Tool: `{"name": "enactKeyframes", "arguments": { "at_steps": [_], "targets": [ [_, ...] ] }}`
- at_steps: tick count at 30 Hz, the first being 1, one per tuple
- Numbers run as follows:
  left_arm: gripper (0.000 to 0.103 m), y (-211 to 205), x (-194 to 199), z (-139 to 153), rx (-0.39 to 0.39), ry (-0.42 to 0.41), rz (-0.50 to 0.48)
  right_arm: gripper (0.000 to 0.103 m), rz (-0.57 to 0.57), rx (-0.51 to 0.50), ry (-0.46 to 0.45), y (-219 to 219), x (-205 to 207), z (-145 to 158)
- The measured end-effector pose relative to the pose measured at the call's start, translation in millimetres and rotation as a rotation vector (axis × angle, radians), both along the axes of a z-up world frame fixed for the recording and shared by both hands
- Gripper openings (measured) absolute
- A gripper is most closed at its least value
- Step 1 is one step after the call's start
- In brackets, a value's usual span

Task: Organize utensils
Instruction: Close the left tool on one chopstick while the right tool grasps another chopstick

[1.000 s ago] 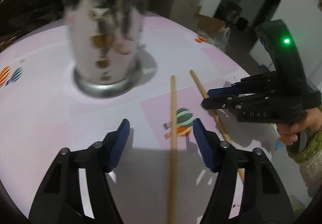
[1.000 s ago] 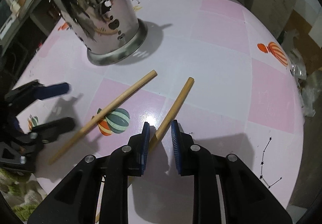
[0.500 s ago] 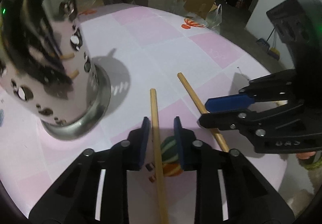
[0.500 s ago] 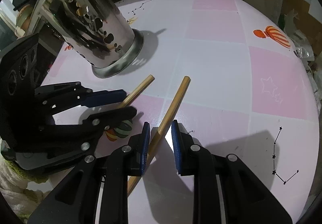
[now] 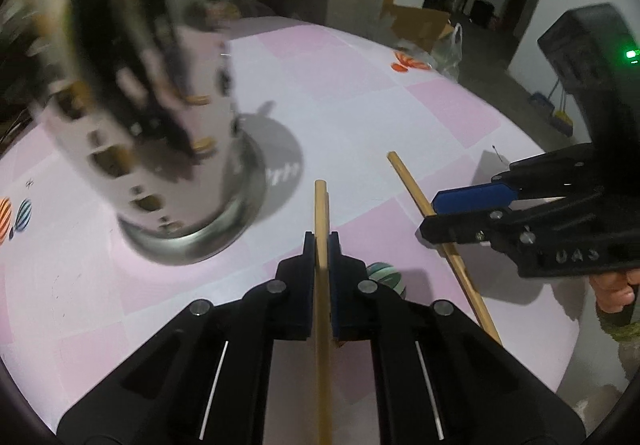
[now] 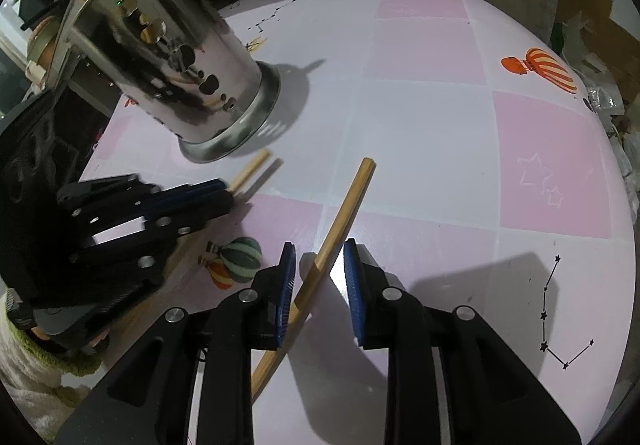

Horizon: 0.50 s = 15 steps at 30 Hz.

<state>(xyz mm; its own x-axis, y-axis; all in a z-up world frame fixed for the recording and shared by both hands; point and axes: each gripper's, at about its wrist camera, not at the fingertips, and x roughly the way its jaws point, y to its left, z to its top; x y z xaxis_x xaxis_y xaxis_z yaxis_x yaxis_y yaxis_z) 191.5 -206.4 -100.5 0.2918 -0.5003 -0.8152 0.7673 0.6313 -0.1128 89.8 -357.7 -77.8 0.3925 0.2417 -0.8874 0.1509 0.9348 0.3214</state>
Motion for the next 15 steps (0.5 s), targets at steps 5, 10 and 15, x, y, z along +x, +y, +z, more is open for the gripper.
{"name": "enactKeyframes", "arguments": {
  "at_steps": [5,10,15],
  "targets": [
    [0.005,30.6,7.1,4.3,-0.04,0.015,0.075,0.028,0.004,-0.034,0.008,5.7,11.4,0.0],
    [0.005,61.6,15.1,-0.1,-0.077,0.067,0.166,0.028,0.055,-0.044,0.0,24.9,23.6,0.0],
    [0.005,78.8,21.7,-4.3,-0.108,0.108,0.237,0.028,0.117,-0.042,-0.006,47.4,34.4,-0.5]
  ]
}}
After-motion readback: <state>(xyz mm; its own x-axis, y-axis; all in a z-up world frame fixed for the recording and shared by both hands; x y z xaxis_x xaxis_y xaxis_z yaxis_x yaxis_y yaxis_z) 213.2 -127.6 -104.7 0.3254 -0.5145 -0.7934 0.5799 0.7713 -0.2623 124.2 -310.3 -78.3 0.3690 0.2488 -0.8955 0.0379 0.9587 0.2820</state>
